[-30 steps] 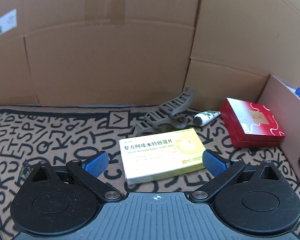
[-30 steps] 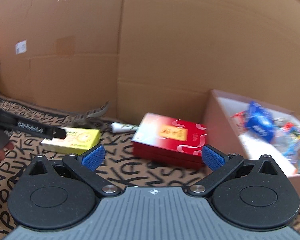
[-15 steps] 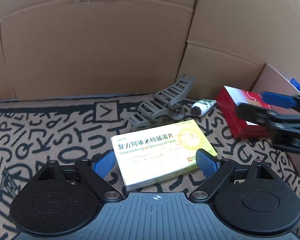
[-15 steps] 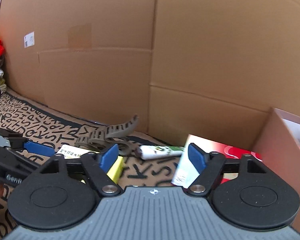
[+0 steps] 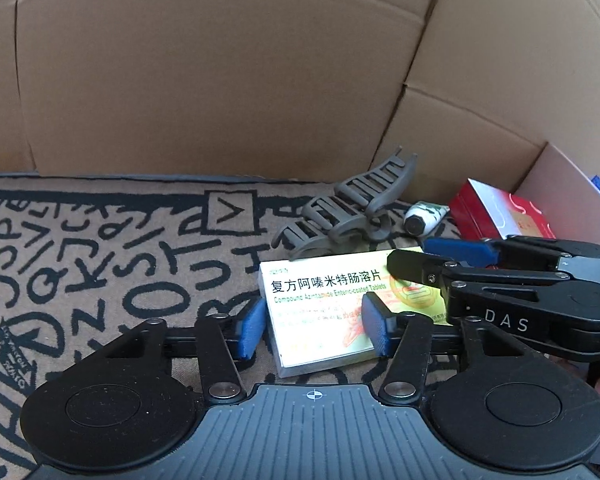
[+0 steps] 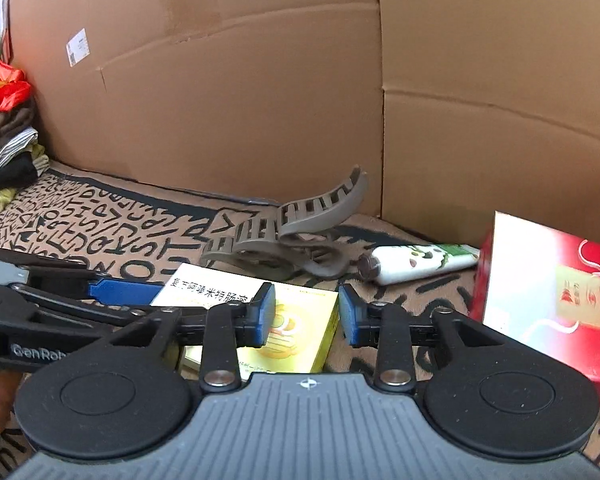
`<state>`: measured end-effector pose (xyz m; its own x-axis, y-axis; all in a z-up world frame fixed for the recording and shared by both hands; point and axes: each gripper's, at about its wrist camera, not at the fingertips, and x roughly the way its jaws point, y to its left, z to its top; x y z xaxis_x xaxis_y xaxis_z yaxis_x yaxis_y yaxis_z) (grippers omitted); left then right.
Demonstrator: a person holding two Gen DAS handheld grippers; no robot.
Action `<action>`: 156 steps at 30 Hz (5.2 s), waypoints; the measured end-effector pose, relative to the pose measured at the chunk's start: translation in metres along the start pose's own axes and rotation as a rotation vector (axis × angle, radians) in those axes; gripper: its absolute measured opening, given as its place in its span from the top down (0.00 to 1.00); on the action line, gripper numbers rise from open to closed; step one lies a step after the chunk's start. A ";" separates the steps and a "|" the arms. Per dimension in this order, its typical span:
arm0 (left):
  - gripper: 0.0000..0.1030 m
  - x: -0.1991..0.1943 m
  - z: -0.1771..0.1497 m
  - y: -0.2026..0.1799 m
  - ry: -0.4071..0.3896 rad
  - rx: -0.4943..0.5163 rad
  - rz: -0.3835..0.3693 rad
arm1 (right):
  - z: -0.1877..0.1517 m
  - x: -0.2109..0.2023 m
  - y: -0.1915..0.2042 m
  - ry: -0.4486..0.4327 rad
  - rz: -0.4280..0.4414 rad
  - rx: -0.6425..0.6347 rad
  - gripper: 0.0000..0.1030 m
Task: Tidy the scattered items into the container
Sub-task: 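Close the left tool around the yellow-green box, then close the right tool on the white hand cream tube while the left tool holds the yellow-green box, then lift the hand cream tube with the right tool while the left tool lifts the yellow-green box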
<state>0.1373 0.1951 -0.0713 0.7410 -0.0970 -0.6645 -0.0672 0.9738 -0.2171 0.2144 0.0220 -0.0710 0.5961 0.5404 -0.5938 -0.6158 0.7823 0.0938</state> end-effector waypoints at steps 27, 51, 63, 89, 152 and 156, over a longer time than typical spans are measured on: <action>0.19 -0.027 -0.013 -0.014 0.052 0.105 -0.069 | 0.004 -0.014 0.003 -0.060 -0.182 -0.076 0.40; 0.15 -0.025 -0.012 -0.015 0.028 0.072 -0.032 | -0.002 0.008 -0.001 -0.045 -0.230 -0.120 0.99; 0.15 -0.022 -0.010 -0.007 0.038 0.025 -0.009 | 0.014 0.046 -0.007 -0.045 -0.260 -0.131 0.63; 0.14 -0.020 -0.009 -0.006 0.039 -0.011 0.003 | 0.019 0.042 -0.014 0.049 -0.298 -0.369 0.43; 0.19 -0.019 -0.021 -0.025 0.025 0.114 -0.070 | -0.069 -0.057 -0.008 0.035 -0.100 -0.081 0.67; 0.19 -0.021 -0.028 -0.029 0.031 0.080 -0.092 | -0.086 -0.079 -0.006 0.032 -0.109 -0.057 0.67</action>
<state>0.1049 0.1636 -0.0708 0.7202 -0.1918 -0.6667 0.0549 0.9737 -0.2210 0.1268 -0.0525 -0.0936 0.6448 0.4423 -0.6234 -0.5772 0.8164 -0.0178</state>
